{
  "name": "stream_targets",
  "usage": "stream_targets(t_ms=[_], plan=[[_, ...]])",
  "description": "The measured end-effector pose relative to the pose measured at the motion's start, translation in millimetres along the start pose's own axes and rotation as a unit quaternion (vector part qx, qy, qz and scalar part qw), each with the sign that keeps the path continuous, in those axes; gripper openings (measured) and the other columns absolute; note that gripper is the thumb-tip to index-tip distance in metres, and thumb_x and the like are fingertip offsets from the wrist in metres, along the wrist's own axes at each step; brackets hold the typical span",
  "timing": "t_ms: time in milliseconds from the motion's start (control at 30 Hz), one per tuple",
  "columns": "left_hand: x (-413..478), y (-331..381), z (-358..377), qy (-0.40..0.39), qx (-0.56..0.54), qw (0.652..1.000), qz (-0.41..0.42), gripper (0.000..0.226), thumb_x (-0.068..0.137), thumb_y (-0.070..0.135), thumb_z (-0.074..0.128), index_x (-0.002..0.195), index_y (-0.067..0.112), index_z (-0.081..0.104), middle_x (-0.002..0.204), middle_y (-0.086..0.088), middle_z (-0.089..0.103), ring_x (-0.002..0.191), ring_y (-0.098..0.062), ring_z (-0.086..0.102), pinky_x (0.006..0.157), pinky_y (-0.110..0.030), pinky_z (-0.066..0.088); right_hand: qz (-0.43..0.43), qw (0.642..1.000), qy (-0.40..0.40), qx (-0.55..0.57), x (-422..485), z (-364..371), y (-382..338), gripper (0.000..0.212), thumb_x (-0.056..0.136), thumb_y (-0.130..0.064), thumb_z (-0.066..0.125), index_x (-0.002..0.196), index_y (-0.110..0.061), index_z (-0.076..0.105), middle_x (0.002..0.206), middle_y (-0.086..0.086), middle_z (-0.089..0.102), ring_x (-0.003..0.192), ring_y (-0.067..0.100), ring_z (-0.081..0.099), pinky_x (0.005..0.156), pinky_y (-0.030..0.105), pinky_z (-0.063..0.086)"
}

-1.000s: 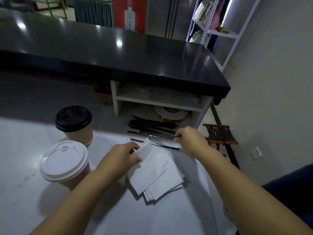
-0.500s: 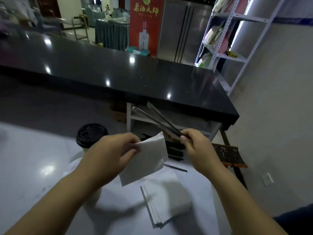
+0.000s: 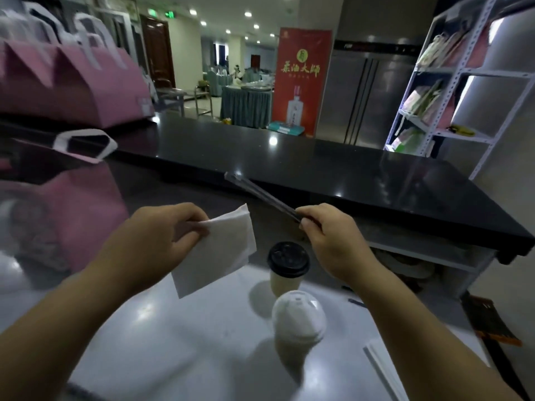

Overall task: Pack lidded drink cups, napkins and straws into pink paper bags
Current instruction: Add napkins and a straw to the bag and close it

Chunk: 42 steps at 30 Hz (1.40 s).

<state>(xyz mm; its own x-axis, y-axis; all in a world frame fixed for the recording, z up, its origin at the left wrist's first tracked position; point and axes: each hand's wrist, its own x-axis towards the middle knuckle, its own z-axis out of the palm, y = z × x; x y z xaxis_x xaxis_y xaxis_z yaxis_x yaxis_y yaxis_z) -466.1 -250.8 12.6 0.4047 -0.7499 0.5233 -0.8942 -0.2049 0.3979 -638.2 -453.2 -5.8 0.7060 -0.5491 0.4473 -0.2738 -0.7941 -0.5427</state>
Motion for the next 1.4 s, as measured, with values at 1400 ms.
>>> stream_targets(t_ms=[1400], plan=[[108,-455,-212,0.025,-0.031,0.997,0.066,0.019,0.080,0.013,0.065,0.081,0.031,0.061,0.074,0.016,0.063,0.070,-0.002,0.059,0.057,-0.017,0.041,-0.110,0.949,-0.106,-0.277,281,355,-300,0.034,0.080,-0.048,0.064,0.099,-0.021,0.057,0.101,-0.003,0.055,0.090,0.023,0.057,0.064,0.031,0.040]])
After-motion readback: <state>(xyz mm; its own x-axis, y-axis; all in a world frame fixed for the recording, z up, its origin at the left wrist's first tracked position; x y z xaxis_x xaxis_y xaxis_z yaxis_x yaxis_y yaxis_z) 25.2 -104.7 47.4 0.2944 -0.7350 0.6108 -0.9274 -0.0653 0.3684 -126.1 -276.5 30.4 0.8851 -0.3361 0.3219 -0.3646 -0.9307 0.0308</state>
